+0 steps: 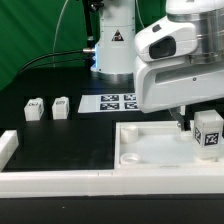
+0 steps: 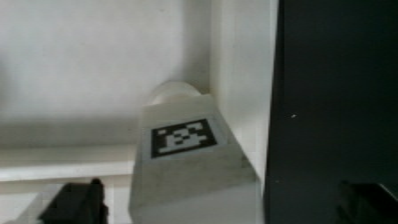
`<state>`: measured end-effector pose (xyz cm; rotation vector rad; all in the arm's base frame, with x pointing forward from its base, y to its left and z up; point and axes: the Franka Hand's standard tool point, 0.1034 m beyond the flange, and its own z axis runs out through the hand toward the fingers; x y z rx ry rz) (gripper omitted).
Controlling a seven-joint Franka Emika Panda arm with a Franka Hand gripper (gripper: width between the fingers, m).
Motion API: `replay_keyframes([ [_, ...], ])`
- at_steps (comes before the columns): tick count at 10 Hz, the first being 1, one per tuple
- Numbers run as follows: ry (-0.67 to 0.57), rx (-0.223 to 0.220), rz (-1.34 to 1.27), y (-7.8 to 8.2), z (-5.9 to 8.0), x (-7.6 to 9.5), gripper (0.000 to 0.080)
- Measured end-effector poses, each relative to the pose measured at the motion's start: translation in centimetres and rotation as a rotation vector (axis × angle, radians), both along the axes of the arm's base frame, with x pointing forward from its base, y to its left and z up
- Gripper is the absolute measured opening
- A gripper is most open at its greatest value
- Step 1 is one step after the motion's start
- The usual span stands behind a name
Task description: Assemble one leg
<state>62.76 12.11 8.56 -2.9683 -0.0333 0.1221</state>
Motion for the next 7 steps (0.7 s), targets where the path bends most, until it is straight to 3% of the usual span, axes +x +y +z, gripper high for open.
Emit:
replay_keyframes([
  [2, 0.001, 0.000, -0.004, 0.01, 0.00, 0.00, 0.0649],
  [4, 0.001, 0.000, -0.004, 0.00, 0.00, 0.00, 0.0391],
  [5, 0.000, 0.000, -0.004, -0.02, 0.00, 0.00, 0.0391],
  [6, 0.000, -0.002, -0.006, -0.22, 0.02, 0.06, 0.0308],
  [7, -0.001, -0.002, -0.007, -0.26, 0.03, 0.07, 0.0308],
])
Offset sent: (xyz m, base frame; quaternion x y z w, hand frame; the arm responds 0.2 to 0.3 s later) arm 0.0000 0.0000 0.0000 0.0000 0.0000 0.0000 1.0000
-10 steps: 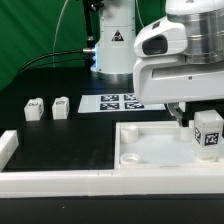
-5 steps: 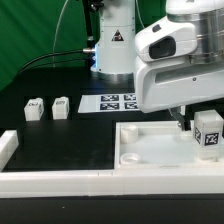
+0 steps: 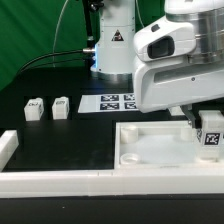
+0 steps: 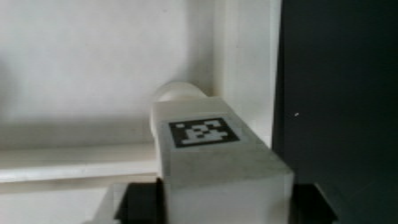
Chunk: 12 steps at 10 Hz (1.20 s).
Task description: Assemble one leg
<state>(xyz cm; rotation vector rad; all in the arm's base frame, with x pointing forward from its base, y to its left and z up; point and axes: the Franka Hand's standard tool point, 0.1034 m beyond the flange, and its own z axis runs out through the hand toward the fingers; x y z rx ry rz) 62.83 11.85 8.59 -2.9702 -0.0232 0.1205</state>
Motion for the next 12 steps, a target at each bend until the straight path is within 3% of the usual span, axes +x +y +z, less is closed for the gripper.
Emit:
replay_keyframes([
  [3, 0.009, -0.004, -0.065, -0.07, 0.01, 0.05, 0.0308],
  [12, 0.191, -0.050, -1.062, -0.31, 0.00, 0.22, 0.0305],
])
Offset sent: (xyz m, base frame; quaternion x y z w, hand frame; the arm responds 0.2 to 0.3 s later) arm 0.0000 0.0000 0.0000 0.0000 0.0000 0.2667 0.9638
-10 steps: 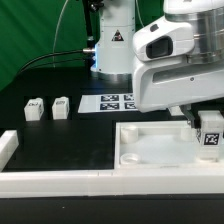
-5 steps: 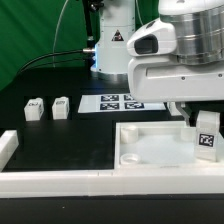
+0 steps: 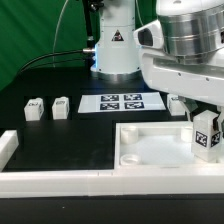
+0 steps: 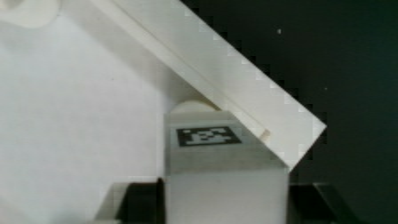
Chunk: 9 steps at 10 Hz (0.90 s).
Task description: Assemble one leg
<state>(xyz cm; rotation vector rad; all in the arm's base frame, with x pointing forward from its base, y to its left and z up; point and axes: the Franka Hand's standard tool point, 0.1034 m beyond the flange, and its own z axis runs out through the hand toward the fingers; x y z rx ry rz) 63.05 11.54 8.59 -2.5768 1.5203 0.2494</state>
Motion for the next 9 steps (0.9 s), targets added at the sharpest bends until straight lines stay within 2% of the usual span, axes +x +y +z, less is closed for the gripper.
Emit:
replay_keyframes([
  [4, 0.062, 0.005, -0.282, 0.34, -0.03, -0.03, 0.0303],
  [5, 0.062, 0.005, -0.281, 0.42, -0.03, -0.04, 0.0303],
  [6, 0.055, 0.007, -0.249, 0.44, -0.03, -0.05, 0.0406],
  [7, 0.051, 0.009, -0.229, 0.46, -0.03, -0.05, 0.0544],
  [8, 0.051, 0.009, -0.228, 0.50, -0.03, -0.06, 0.0616],
  [9, 0.038, 0.013, -0.171, 0.50, -0.03, -0.06, 0.0616],
])
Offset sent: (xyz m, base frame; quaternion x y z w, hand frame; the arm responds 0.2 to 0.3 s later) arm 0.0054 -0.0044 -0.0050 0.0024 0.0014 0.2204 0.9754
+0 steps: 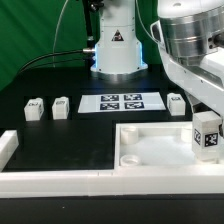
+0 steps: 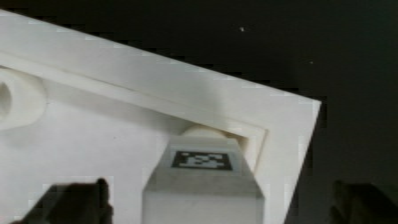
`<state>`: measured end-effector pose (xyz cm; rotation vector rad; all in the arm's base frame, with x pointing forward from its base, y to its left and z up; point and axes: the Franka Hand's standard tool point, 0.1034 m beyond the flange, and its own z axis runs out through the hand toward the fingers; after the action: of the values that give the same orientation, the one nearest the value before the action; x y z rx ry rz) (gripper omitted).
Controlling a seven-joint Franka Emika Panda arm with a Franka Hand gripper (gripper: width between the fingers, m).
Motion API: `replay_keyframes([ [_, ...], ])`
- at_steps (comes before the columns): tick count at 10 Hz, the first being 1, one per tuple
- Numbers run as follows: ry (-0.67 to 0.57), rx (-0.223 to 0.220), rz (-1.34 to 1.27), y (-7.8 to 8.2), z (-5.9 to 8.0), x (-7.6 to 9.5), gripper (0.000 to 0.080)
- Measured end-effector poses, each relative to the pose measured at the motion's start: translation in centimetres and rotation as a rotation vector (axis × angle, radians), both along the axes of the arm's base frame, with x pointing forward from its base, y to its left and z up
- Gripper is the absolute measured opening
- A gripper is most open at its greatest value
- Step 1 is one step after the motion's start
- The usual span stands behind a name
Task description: Assemble one leg
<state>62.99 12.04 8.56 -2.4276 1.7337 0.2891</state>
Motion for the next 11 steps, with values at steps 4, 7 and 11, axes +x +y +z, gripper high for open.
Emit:
replay_keyframes([
  [4, -0.076, -0.001, 0.545, -0.42, -0.75, -0.37, 0.0649],
  [7, -0.141, -0.028, 0.935, -0.85, -0.72, -0.11, 0.0649],
  [11, -0.213, -0.026, 1.346, -0.71, -0.58, 0.30, 0.0649],
])
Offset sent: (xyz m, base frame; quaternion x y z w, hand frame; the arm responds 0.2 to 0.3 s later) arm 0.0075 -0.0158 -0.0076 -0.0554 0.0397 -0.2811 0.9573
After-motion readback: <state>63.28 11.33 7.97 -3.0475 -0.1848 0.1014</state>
